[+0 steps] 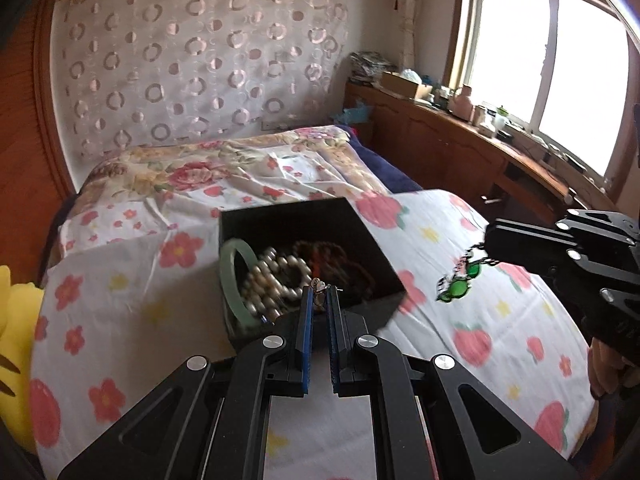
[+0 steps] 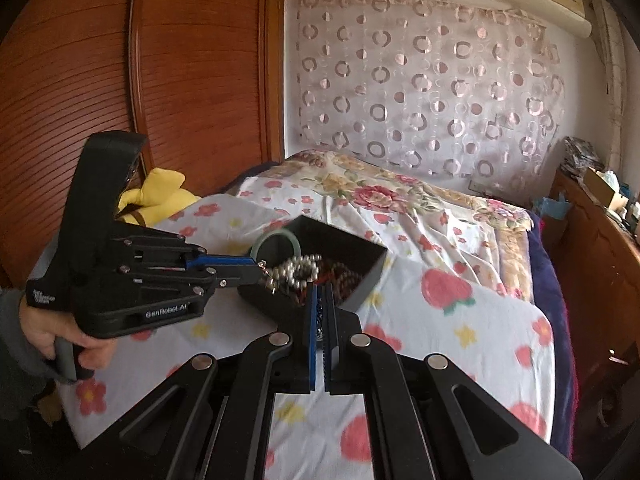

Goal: Organize jewelry
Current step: 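Carry the green charm into the black box and open the right gripper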

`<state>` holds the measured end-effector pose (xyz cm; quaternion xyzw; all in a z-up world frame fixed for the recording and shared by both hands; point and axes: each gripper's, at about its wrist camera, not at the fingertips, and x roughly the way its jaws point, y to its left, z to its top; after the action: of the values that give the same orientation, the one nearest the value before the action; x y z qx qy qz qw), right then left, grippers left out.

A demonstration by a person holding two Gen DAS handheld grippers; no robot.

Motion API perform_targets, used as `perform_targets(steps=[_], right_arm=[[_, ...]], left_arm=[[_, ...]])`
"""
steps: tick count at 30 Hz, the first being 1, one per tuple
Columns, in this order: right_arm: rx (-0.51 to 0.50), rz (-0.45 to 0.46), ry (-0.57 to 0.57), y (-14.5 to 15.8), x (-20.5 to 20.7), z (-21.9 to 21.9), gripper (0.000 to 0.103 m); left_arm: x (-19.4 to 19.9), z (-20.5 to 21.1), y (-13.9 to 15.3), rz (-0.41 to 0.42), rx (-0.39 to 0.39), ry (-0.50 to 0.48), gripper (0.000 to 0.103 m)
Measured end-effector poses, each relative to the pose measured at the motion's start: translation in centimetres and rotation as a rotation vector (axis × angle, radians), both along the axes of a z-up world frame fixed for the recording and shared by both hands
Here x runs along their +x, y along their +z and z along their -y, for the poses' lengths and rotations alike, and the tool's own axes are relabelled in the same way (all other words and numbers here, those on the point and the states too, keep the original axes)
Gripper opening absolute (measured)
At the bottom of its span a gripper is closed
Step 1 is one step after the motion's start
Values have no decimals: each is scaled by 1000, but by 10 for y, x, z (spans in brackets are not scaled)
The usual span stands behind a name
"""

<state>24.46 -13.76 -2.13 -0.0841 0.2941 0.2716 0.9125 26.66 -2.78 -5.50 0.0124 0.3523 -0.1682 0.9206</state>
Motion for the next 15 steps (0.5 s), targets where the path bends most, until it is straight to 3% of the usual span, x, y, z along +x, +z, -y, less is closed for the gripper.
perform_targets(steps=[13,15], right_arm=[[13,-64,46,-29,62,-22,4],[19,-69,41,-34,65,-22,5]], left_arm=[[33,-7,-12,-9,40,21,6],[36,-8,-14,-10,51,27,13]])
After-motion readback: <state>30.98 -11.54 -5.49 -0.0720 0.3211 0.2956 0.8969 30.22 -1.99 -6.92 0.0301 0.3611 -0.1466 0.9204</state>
